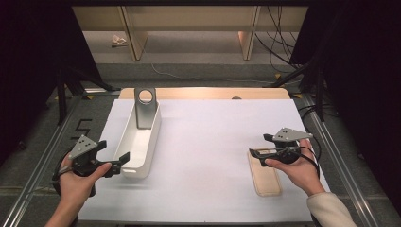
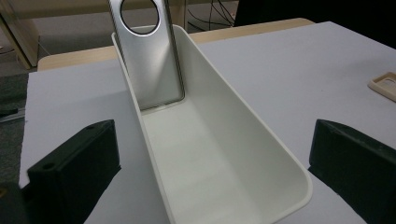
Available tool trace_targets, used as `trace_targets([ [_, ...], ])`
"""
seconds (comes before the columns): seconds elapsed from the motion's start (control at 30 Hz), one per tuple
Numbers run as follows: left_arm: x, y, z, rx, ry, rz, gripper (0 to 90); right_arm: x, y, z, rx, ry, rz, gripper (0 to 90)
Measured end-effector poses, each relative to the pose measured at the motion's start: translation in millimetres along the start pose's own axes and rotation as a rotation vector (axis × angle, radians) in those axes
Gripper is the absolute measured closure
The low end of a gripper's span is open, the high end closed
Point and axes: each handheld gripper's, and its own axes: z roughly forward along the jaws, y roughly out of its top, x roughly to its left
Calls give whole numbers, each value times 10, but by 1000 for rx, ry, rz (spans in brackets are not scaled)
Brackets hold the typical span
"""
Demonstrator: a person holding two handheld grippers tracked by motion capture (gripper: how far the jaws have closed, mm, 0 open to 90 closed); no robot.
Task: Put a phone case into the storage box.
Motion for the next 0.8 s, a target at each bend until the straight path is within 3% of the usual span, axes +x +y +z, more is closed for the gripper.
trace_targets([
  [0.57, -6, 12, 28, 0, -5, -1, 14, -30, -36, -34, 33, 2, -8, 215],
  [0.8, -8, 21, 58, 2, -13, 3, 15, -29, -56, -75, 99, 38, -62, 234],
])
